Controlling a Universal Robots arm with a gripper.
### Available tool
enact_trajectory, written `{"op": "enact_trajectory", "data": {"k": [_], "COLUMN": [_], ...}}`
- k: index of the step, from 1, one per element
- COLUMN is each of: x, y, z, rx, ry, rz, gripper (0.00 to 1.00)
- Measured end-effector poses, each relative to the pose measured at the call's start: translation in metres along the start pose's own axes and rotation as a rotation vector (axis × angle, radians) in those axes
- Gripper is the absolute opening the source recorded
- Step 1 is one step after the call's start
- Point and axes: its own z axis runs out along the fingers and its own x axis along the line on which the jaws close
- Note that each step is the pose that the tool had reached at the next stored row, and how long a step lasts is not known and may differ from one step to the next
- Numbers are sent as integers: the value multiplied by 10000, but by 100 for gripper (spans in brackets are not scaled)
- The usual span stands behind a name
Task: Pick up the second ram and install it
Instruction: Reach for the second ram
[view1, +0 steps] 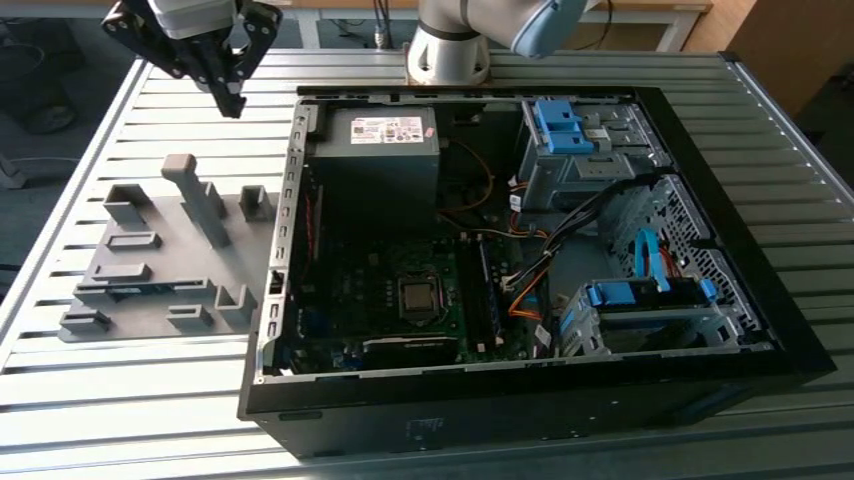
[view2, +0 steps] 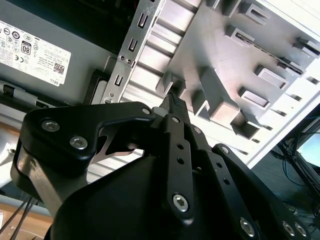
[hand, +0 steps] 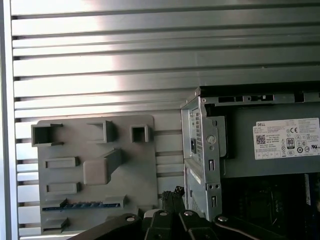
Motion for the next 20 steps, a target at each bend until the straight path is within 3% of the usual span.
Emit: {"op": "enact_trajectory", "data": {"k": [9, 14, 20], "x": [63, 88, 234], "y": [-7, -28, -83], "z": [0, -2, -5], "rx": [3, 83, 83], "ry": [1, -5, -6], "rz": [1, -2, -2], "gripper": [11, 11, 11]}}
